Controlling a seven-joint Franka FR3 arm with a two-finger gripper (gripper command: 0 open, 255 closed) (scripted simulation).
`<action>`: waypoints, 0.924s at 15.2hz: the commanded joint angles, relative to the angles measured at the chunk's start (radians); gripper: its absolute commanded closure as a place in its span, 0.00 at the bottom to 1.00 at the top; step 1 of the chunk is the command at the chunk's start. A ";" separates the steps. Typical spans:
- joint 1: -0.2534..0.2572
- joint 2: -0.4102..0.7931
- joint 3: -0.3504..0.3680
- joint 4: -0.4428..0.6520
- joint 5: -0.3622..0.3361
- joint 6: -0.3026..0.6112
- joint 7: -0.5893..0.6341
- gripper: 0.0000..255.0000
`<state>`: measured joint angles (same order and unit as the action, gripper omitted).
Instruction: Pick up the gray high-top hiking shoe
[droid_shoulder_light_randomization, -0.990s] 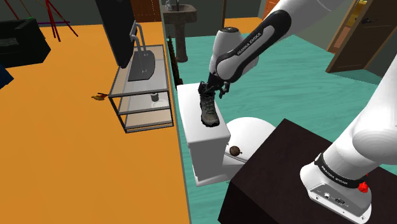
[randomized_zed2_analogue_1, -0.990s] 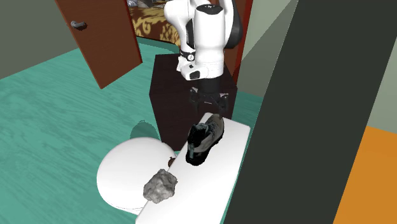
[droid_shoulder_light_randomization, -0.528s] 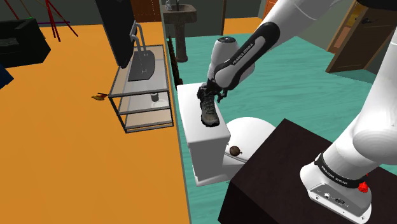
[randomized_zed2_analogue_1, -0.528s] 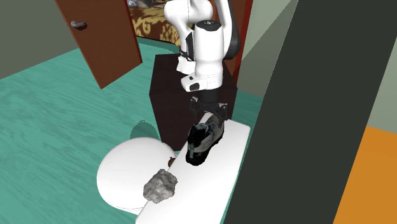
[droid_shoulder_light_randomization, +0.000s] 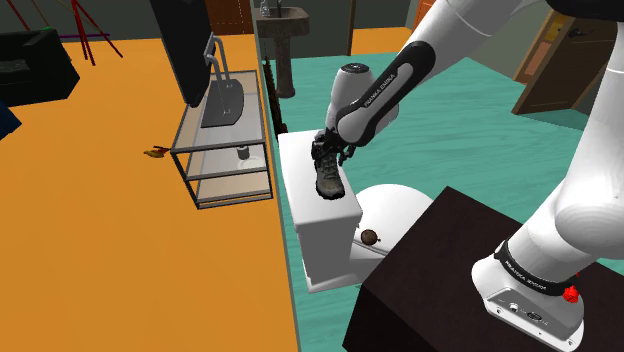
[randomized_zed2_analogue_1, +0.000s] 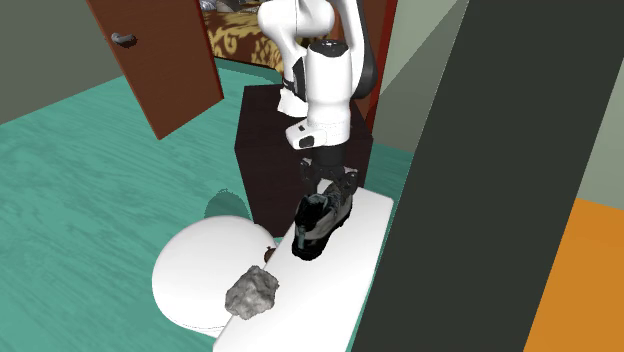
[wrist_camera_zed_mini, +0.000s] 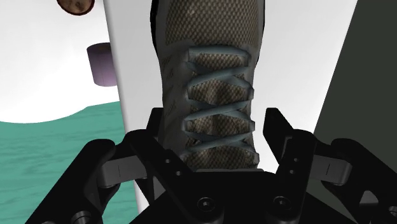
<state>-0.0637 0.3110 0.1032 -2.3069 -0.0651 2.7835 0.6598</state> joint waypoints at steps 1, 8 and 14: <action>0.000 0.002 0.000 0.000 0.000 0.001 0.000 1.00; -0.006 -0.035 0.006 -0.001 0.010 -0.034 -0.008 1.00; -0.013 -0.105 0.016 0.002 0.028 -0.107 -0.021 1.00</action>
<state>-0.0764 0.2153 0.1182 -2.3072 -0.0389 2.6859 0.6391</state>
